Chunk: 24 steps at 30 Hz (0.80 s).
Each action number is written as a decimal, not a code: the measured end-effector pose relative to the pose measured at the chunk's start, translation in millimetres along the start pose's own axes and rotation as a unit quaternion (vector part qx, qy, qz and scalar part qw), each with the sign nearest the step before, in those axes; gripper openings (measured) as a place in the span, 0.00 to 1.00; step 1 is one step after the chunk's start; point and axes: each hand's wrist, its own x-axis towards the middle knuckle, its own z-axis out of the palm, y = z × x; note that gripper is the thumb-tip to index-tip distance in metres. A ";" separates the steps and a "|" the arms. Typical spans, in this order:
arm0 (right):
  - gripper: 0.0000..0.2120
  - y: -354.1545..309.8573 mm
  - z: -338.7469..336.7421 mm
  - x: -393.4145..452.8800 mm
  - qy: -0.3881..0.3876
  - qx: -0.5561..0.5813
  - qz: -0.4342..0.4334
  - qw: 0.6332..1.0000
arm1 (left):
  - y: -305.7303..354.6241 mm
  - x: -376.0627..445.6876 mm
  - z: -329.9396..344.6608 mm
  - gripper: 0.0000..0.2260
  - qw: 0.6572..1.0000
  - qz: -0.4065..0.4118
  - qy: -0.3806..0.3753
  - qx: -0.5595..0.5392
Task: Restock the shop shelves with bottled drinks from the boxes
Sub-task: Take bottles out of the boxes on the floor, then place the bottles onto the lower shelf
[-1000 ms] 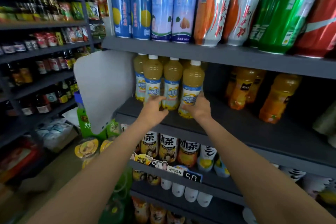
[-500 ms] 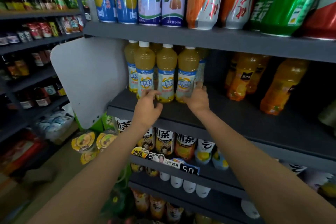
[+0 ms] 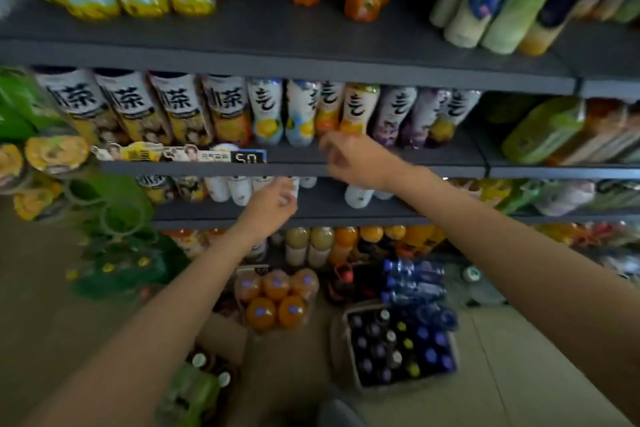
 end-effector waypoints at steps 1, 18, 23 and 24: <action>0.16 12.8 10.2 -14.5 -0.057 -0.008 0.018 0.998 | -9.0 -3.6 14.9 0.07 0.999 -0.016 -0.039 0.016; 0.12 337.4 109.8 -201.2 -0.302 -0.060 0.192 0.932 | 16.2 27.6 302.8 0.11 0.977 -0.158 -0.127 0.070; 0.21 442.0 155.7 -210.1 -0.338 -0.041 0.132 0.931 | 5.7 29.4 417.1 0.12 0.952 -0.304 -0.002 -0.012; 0.24 459.3 167.0 -211.4 -0.339 -0.041 0.130 0.931 | 4.4 27.6 436.5 0.12 0.945 -0.325 0.008 -0.027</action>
